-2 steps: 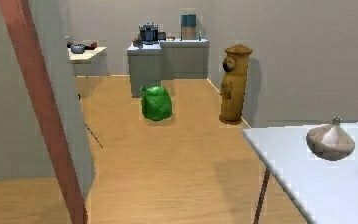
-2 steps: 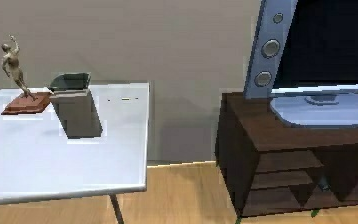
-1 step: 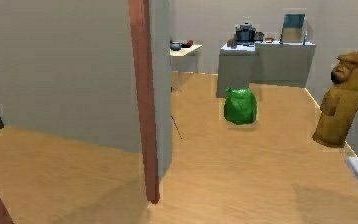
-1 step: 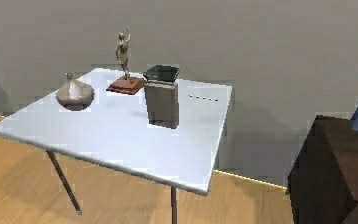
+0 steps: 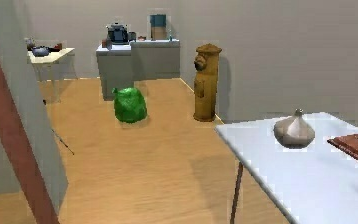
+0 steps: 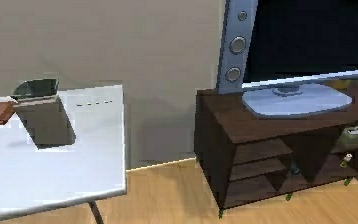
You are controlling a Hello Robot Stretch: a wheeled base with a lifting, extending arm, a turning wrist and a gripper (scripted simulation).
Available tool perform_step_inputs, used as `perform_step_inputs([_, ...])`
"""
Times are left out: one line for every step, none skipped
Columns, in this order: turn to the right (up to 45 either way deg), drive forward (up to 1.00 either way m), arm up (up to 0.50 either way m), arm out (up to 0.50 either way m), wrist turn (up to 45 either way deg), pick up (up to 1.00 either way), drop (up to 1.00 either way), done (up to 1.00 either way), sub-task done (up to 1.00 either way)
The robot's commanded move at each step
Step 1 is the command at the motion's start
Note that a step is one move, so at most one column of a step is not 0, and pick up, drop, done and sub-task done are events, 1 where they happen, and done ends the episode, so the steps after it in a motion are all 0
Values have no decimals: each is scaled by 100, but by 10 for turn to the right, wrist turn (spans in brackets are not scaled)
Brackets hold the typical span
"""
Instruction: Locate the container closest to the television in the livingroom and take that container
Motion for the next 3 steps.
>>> perform_step_inputs([0, 95, 0, 0, 0, 0, 0, 0, 0])
perform_step_inputs([90, 0, 0, 0, 0, 0, 0, 0, 0])
perform_step_inputs([0, 40, 0, 0, 0, 0, 0, 0, 0])
